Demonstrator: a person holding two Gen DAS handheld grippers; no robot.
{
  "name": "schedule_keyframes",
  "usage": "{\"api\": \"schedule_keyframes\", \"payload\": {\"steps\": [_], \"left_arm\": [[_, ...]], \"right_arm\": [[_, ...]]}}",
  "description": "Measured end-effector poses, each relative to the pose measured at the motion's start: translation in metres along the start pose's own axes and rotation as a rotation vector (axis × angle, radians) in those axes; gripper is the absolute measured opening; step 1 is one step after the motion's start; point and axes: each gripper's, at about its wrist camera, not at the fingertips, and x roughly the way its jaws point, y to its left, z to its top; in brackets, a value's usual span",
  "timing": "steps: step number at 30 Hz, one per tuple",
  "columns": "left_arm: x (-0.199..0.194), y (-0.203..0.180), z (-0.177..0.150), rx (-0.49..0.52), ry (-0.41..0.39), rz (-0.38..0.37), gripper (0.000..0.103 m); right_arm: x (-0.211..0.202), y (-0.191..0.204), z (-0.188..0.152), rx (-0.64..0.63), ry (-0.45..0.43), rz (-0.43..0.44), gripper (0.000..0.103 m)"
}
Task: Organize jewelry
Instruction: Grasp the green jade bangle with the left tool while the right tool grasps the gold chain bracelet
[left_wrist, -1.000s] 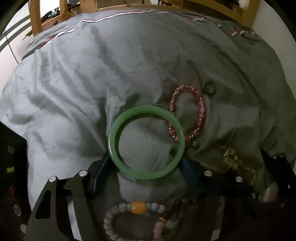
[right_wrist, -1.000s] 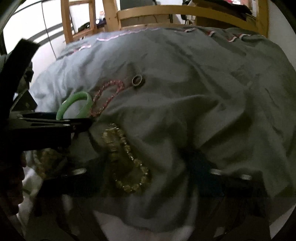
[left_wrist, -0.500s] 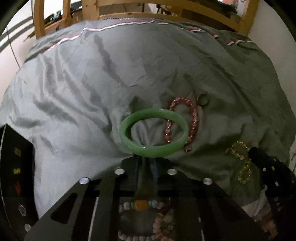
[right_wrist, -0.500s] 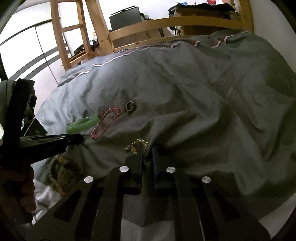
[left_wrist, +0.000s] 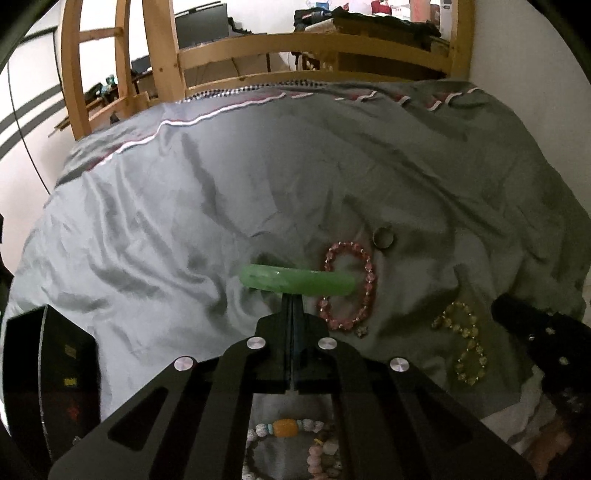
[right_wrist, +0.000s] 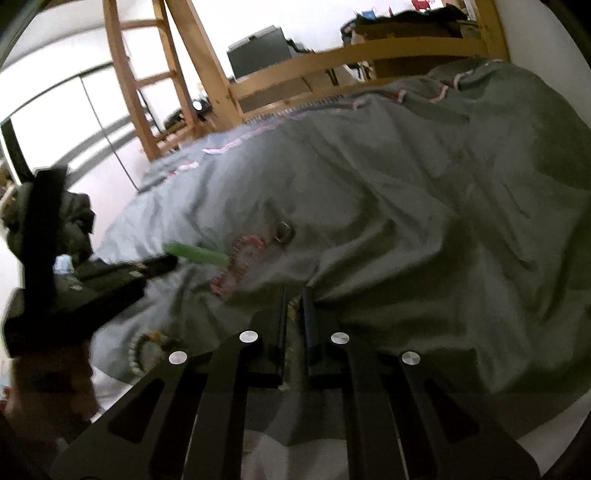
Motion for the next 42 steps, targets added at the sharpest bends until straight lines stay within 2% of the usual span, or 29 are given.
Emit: {"api": "schedule_keyframes", "payload": {"steps": [2, 5, 7, 8, 9, 10, 11, 12, 13, 14, 15, 18, 19, 20, 22, 23, 28, 33, 35, 38, 39, 40, 41, 42], "left_arm": [[0.001, 0.002, -0.001, -0.003, 0.006, -0.005, 0.000], [-0.003, 0.001, 0.001, -0.003, -0.008, -0.009, 0.000], [-0.004, 0.000, -0.001, 0.011, -0.010, -0.006, 0.000], [-0.002, -0.003, -0.002, 0.032, 0.004, -0.012, 0.000], [0.000, -0.004, -0.004, 0.050, 0.008, -0.008, 0.000], [0.003, -0.008, -0.006, 0.074, 0.005, 0.015, 0.000], [0.005, -0.010, -0.006, 0.088, 0.009, 0.025, 0.000], [0.009, -0.014, -0.007, 0.109, 0.023, 0.011, 0.000], [0.012, -0.018, -0.007, 0.125, 0.029, 0.013, 0.001], [0.016, -0.020, -0.008, 0.138, 0.035, 0.021, 0.003], [0.020, -0.022, -0.008, 0.149, 0.047, 0.020, 0.003], [0.030, -0.016, -0.009, 0.109, 0.080, -0.016, 0.003], [0.032, -0.010, -0.008, 0.067, 0.088, -0.042, 0.000], [0.032, -0.006, -0.007, 0.040, 0.091, -0.057, 0.000], [0.028, 0.008, -0.004, -0.037, 0.078, -0.085, 0.000], [0.026, 0.013, -0.002, -0.062, 0.069, -0.092, 0.000], [0.018, 0.027, 0.002, -0.141, 0.035, -0.125, 0.000], [0.015, 0.025, -0.001, -0.164, 0.032, -0.180, 0.000], [0.020, 0.026, -0.003, -0.195, 0.064, -0.248, 0.000], [0.031, 0.037, -0.008, -0.324, 0.091, -0.341, 0.002], [0.035, 0.042, -0.010, -0.374, 0.111, -0.380, 0.008], [0.038, 0.045, -0.010, -0.413, 0.120, -0.410, 0.029], [0.039, 0.048, -0.011, -0.445, 0.120, -0.421, 0.061], [0.037, 0.050, -0.012, -0.471, 0.101, -0.424, 0.073]], "right_arm": [[-0.007, 0.004, 0.002, -0.007, -0.039, 0.048, 0.008], [-0.011, 0.011, 0.004, -0.029, -0.060, 0.051, 0.009], [-0.004, 0.011, 0.005, -0.047, -0.033, 0.013, 0.010], [0.002, 0.012, 0.004, -0.063, -0.005, -0.025, 0.015], [0.010, 0.014, 0.001, -0.084, 0.021, -0.077, 0.035], [0.015, 0.015, 0.000, -0.101, 0.040, -0.098, 0.050], [0.019, 0.015, -0.002, -0.118, 0.050, -0.106, 0.078], [0.022, 0.017, -0.003, -0.144, 0.042, -0.132, 0.083], [0.024, 0.017, -0.004, -0.166, 0.040, -0.165, 0.083], [0.029, 0.016, -0.004, -0.185, 0.052, -0.203, 0.081], [0.037, 0.012, -0.006, -0.193, 0.089, -0.240, 0.070], [0.055, -0.007, -0.009, -0.149, 0.173, -0.259, 0.052], [0.054, -0.010, -0.009, -0.137, 0.166, -0.254, 0.047], [0.053, -0.011, -0.007, -0.134, 0.160, -0.258, 0.032], [0.045, -0.011, -0.003, -0.139, 0.122, -0.278, 0.015], [0.041, -0.012, -0.002, -0.129, 0.104, -0.276, 0.012], [0.014, -0.025, 0.009, -0.019, -0.006, -0.195, 0.009], [-0.014, -0.014, 0.018, -0.013, -0.118, -0.144, 0.008], [-0.013, -0.012, 0.018, -0.008, -0.110, -0.132, 0.008], [-0.004, -0.015, 0.015, 0.013, -0.072, -0.126, 0.008], [0.000, -0.016, 0.015, 0.025, -0.056, -0.118, 0.008], [-0.001, -0.016, 0.014, 0.027, -0.053, -0.117, 0.008], [0.001, -0.016, 0.014, 0.027, -0.051, -0.117, 0.008], [0.000, -0.015, 0.012, 0.027, -0.049, -0.115, 0.008]]}}
